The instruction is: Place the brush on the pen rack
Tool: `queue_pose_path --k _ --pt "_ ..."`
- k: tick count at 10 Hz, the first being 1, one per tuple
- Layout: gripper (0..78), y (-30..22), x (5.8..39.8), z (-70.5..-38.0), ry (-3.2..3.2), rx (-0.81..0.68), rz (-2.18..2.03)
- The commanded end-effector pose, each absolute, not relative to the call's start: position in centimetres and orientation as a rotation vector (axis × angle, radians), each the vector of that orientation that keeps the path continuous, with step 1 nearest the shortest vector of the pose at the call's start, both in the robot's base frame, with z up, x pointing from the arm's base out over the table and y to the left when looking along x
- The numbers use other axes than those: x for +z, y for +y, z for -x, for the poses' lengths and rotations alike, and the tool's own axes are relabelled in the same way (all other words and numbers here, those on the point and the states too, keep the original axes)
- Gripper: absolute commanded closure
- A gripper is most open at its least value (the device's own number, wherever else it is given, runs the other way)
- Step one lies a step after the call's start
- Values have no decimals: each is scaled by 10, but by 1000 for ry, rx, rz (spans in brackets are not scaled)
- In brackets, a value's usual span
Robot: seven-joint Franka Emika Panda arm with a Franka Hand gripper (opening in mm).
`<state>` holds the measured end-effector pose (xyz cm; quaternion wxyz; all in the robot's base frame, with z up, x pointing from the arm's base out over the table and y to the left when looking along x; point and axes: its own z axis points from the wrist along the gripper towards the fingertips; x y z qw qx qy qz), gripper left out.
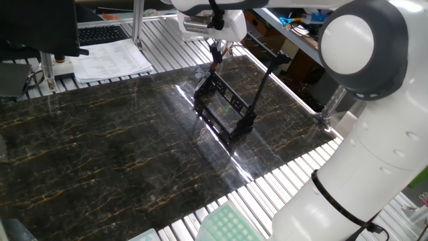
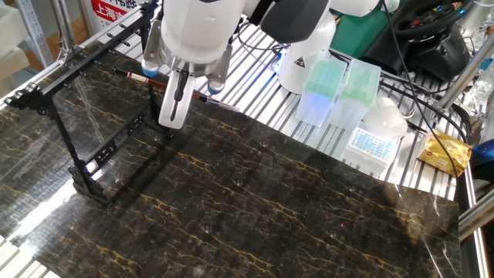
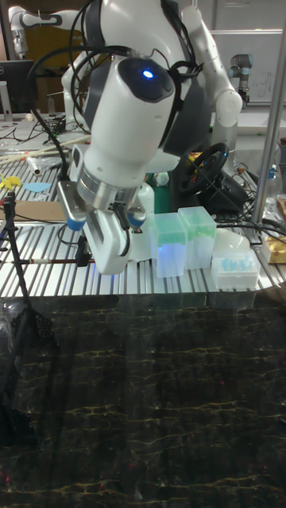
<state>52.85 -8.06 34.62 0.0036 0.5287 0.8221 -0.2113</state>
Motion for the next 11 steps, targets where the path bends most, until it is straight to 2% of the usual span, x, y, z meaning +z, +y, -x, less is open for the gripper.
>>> queue_pose_path --k 1,4,8,11 --pt "764 -82 347 -529 2571 -665 -1656" --pt "764 -82 346 -530 2563 -656 -1635" --pt "764 -75 336 -537 2501 -522 -1547" --pt "764 -74 336 -537 2485 -524 -1544"
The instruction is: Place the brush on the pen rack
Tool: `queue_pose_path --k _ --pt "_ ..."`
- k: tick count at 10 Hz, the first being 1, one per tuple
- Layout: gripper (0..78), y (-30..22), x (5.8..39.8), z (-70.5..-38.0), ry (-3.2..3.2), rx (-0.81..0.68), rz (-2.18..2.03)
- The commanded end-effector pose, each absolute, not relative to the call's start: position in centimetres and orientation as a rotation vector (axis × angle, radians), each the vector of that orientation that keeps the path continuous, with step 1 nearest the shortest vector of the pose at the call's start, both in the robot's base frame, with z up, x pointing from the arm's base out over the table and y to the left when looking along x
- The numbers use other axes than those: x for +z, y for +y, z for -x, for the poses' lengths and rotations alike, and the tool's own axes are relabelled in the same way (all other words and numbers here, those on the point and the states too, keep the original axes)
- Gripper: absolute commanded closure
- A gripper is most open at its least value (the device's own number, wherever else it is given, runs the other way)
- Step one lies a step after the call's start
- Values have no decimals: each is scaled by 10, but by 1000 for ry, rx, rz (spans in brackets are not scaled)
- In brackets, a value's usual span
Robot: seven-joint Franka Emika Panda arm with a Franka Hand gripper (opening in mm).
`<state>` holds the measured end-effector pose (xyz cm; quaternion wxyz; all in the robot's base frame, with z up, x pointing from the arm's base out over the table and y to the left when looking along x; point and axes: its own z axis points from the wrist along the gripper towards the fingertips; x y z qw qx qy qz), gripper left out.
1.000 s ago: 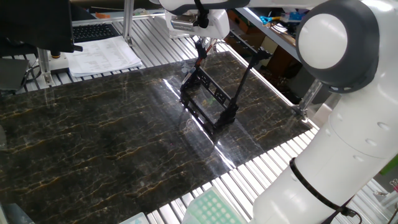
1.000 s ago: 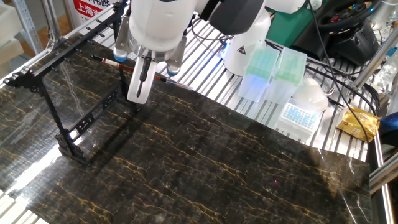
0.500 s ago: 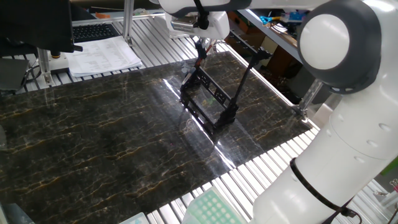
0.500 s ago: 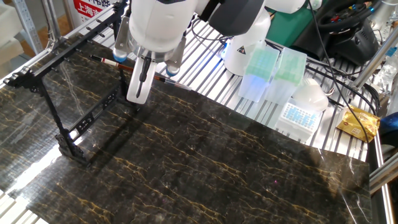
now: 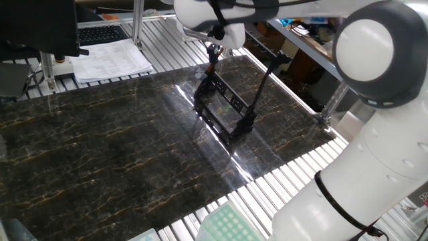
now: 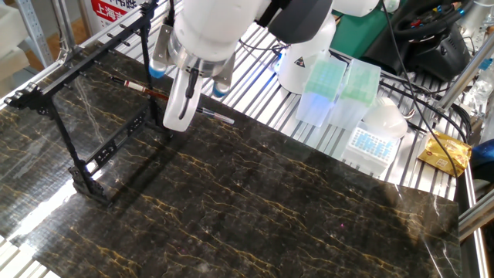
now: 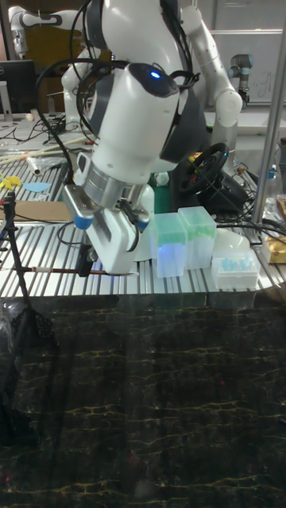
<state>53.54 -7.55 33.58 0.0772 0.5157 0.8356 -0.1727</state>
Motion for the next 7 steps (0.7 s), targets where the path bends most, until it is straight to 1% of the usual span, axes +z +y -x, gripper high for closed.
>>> queue_pose_path --k 1,4,6,7 --pt "764 -75 336 -537 2472 -551 -1554" --pt "764 -75 336 -537 2488 -556 -1539" --pt "764 -75 336 -537 2547 -477 -1574" --pt "764 -75 336 -537 2572 -474 -1553"
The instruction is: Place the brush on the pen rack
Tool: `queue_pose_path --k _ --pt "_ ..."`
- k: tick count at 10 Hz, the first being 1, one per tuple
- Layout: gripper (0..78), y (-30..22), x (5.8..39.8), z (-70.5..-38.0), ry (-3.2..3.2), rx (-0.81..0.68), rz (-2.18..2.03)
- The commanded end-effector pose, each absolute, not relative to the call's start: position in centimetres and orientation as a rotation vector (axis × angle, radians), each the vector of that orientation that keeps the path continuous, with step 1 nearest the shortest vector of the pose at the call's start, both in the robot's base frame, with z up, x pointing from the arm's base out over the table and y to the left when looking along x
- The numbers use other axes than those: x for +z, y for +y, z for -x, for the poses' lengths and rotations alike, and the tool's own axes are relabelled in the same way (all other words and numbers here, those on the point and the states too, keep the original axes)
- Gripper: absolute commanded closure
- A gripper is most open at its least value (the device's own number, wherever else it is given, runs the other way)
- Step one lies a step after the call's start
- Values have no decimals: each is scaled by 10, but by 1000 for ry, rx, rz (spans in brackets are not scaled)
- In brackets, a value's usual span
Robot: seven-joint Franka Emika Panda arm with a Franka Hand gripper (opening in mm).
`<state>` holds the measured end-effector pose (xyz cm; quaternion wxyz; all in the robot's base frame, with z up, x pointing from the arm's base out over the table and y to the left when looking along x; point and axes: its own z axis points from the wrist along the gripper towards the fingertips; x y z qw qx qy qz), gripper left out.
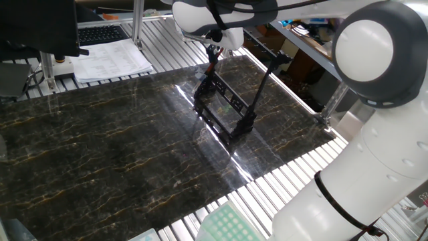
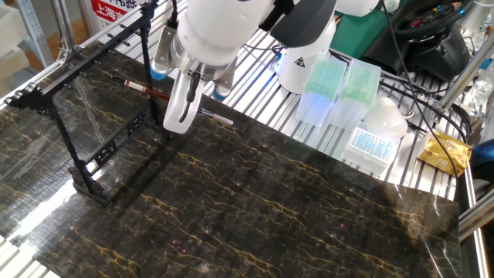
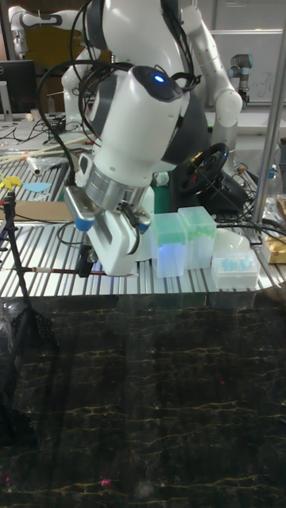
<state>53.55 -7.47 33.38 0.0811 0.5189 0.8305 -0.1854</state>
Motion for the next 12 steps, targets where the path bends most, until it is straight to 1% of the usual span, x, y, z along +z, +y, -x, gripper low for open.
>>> queue_pose_path --k 1,5,8,12 --pt "764 -75 336 -537 2588 -489 -1520" --pt "764 -77 338 -539 2595 -492 -1445" --pt "764 -84 345 -548 2559 -502 -1490" --pt "764 -83 344 -548 2530 -540 -1506"
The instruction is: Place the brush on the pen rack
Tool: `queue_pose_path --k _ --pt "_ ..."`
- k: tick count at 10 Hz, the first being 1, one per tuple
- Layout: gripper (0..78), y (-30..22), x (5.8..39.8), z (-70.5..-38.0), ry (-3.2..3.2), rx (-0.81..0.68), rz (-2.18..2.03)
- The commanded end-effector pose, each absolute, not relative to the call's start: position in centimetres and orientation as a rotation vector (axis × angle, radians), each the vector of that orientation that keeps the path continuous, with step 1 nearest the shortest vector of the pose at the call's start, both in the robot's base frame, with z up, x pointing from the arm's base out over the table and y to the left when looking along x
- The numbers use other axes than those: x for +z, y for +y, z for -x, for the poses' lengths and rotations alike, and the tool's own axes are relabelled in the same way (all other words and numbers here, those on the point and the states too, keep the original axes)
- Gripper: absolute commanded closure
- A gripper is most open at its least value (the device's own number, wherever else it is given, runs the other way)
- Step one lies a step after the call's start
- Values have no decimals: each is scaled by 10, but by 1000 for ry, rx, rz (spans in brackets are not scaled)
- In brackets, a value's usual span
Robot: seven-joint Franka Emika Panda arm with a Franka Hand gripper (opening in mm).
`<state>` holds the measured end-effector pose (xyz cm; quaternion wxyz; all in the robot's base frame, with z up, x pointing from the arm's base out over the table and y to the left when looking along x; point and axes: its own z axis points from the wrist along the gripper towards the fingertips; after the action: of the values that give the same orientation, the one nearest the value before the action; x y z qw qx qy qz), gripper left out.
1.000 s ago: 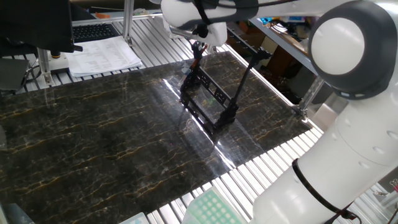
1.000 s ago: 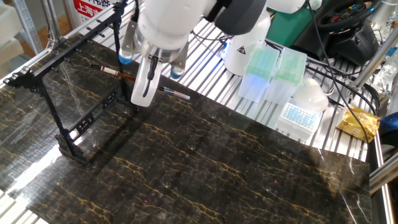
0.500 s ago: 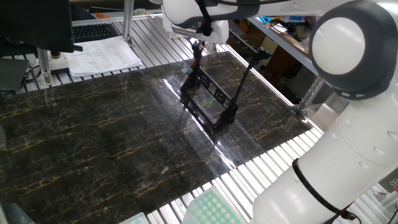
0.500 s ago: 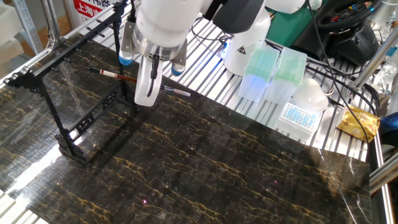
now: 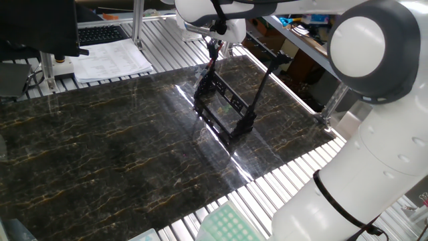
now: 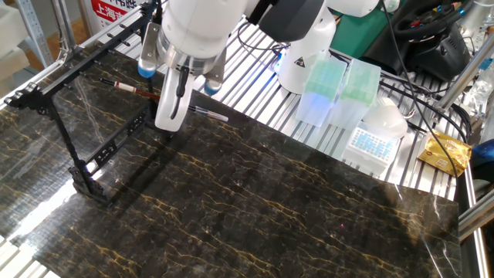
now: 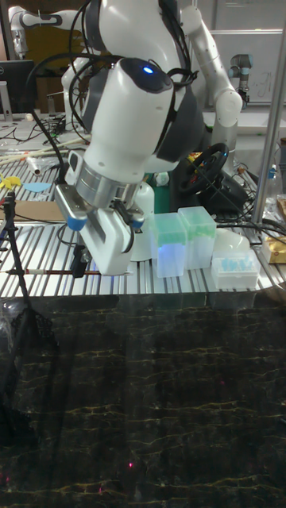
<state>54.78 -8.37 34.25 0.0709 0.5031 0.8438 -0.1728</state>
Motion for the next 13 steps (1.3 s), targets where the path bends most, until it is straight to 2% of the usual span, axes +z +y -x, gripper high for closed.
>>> queue_pose_path --k 1,5,13 --pt "764 -83 343 -549 2533 -537 -1507" --pt "764 -82 335 -554 2520 -542 -1518" --pt "764 -77 341 -551 2484 -630 -1563"
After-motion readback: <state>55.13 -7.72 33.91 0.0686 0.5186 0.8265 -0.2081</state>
